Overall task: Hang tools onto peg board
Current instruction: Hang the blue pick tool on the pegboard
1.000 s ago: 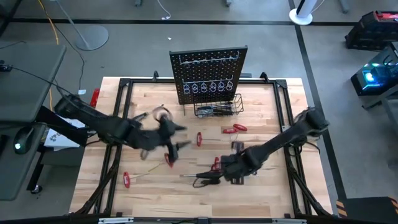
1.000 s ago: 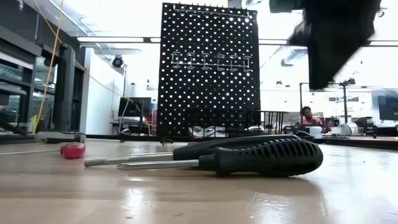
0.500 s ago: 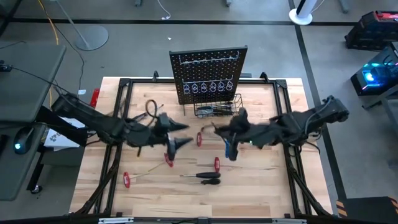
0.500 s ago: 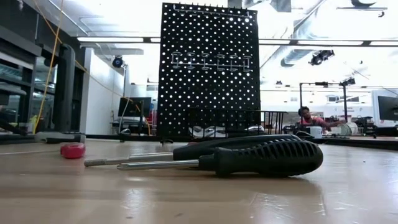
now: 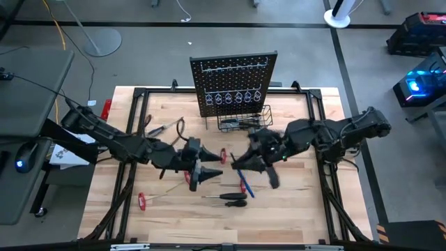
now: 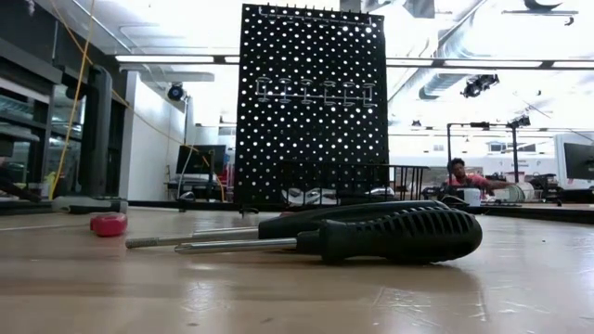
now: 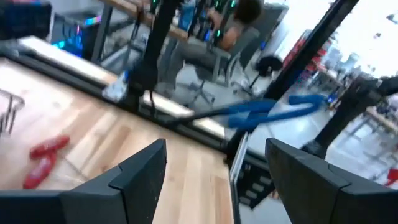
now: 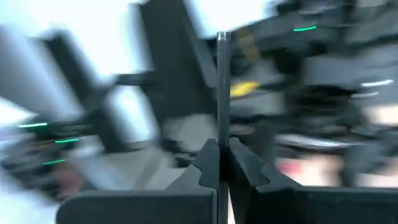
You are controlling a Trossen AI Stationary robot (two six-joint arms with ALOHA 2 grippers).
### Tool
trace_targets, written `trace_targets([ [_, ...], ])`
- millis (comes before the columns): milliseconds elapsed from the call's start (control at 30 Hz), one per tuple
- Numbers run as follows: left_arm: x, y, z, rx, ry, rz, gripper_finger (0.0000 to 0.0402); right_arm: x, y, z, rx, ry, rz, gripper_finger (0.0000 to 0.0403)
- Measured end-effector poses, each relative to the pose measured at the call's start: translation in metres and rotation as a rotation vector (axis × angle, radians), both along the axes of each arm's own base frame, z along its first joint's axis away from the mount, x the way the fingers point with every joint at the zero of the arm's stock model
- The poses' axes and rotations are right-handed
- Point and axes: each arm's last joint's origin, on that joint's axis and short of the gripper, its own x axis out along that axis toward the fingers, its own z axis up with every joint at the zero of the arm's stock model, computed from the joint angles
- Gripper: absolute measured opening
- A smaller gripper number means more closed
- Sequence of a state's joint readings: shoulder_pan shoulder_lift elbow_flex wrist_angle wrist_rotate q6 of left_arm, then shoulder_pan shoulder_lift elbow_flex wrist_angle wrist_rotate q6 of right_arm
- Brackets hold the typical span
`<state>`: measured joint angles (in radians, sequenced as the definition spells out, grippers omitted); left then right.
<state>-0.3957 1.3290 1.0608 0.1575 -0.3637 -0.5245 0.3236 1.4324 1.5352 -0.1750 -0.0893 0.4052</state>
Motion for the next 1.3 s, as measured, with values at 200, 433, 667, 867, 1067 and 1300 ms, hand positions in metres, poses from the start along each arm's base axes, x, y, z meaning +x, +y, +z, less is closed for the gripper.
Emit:
trace_targets([
  [200,-0.019,0.007,0.039,0.174,-0.103,-0.001,0.0266,-0.004,0.002,-0.017,0.1,0.243,0.123,0.0],
  [433,-0.027,-0.002,0.069,0.949,0.115,0.009,0.0266,0.001,-0.006,-0.065,0.244,0.607,0.161,0.0],
  [667,-0.022,-0.023,0.059,1.415,0.286,-0.013,0.0266,0.019,-0.031,-0.111,0.68,0.718,-0.067,0.0],
  [867,-0.015,-0.046,0.04,1.853,0.423,-0.058,0.0266,0.03,-0.053,-0.121,0.915,0.457,-0.224,0.0],
  [1067,0.001,-0.058,0.023,1.952,0.439,-0.12,0.0266,0.033,-0.062,-0.114,1.026,0.337,-0.237,0.0],
  [1300,0.015,-0.05,0.02,1.988,0.467,-0.099,0.0266,0.034,-0.063,-0.113,1.05,0.327,-0.251,0.0],
])
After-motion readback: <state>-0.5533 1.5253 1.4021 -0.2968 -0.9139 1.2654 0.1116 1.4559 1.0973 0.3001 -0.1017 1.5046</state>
